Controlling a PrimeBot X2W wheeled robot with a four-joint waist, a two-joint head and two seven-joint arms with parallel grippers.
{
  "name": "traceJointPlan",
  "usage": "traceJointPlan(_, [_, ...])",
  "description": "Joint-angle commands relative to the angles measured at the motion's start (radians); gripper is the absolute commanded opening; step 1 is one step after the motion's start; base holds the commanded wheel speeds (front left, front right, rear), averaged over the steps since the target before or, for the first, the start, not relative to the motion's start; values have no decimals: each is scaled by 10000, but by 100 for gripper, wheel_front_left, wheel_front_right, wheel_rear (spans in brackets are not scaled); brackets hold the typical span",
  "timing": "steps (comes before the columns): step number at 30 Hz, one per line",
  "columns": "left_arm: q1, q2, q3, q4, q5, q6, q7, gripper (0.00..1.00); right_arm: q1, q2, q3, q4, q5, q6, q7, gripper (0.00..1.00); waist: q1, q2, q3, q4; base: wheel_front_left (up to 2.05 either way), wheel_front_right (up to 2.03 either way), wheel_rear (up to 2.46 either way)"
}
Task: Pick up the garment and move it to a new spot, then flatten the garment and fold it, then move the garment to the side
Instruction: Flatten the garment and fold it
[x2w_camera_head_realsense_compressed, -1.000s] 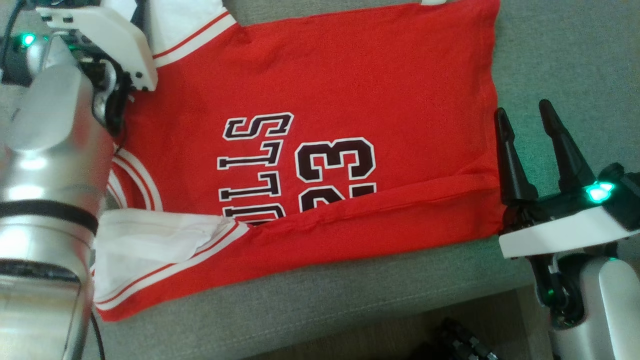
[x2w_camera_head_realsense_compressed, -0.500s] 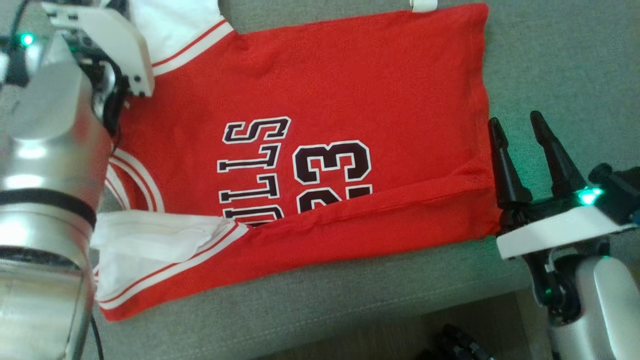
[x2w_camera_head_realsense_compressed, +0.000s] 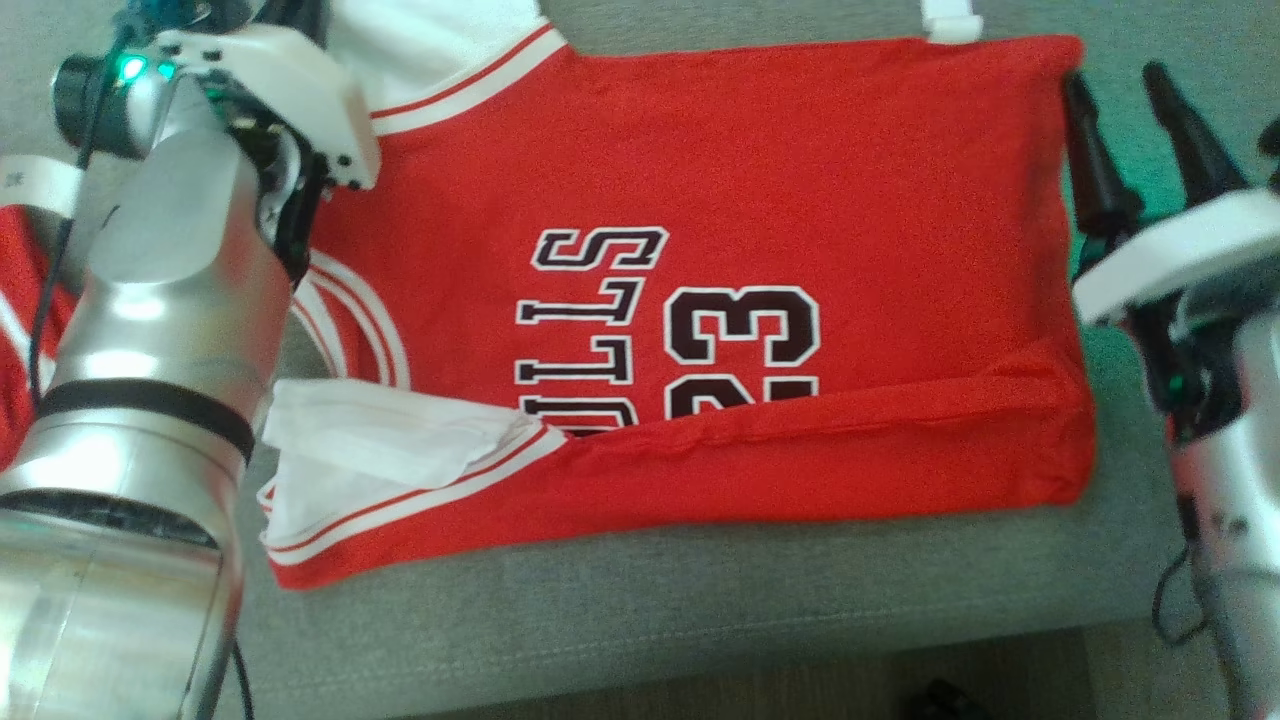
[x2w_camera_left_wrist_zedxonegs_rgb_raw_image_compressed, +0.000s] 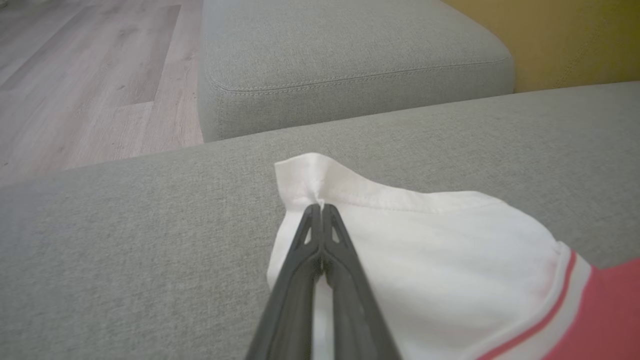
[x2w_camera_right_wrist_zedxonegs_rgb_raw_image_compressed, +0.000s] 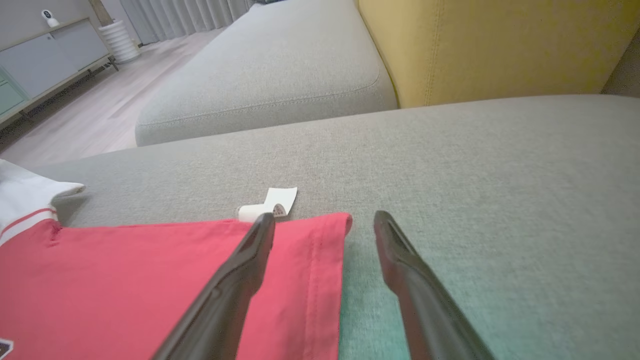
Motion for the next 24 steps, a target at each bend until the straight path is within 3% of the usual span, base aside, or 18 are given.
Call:
traceJointPlan(1, [-448, 270, 92, -365, -6, 14, -134, 0, -409, -242, 204, 75, 148, 65, 71, 100, 0, 0, 114, 239, 0, 0, 0])
traceJointPlan(4, [-481, 125, 10, -589, 9, -34, -225, 0, -1443, -539, 523, 1601, 440, 65, 367, 100, 0, 0, 198, 497, 0, 0, 0])
traceJointPlan(11, [-386, 57, 61, -1161, -85, -116, -269, 0, -2444, -835, 1345, 3394, 1009, 65, 843, 99, 0, 0, 293, 684, 0, 0, 0])
traceJointPlan(13, [-300, 92, 125, -1468, -103, -120, -271, 0, -2604, -896, 1562, 3667, 1196, 65, 906, 51, 0, 0, 323, 707, 0, 0, 0])
traceJointPlan(14, [-243, 121, 164, -1628, -104, -102, -272, 0, -2667, -925, 1670, 3774, 1283, 65, 918, 0, 0, 0, 329, 719, 0, 0, 0])
traceJointPlan(24, [1168, 579, 750, -4166, 70, 177, -274, 0, -2740, -1376, 1924, 3380, 1502, 65, -879, 0, 0, 0, -82, 846, 0, 0, 0])
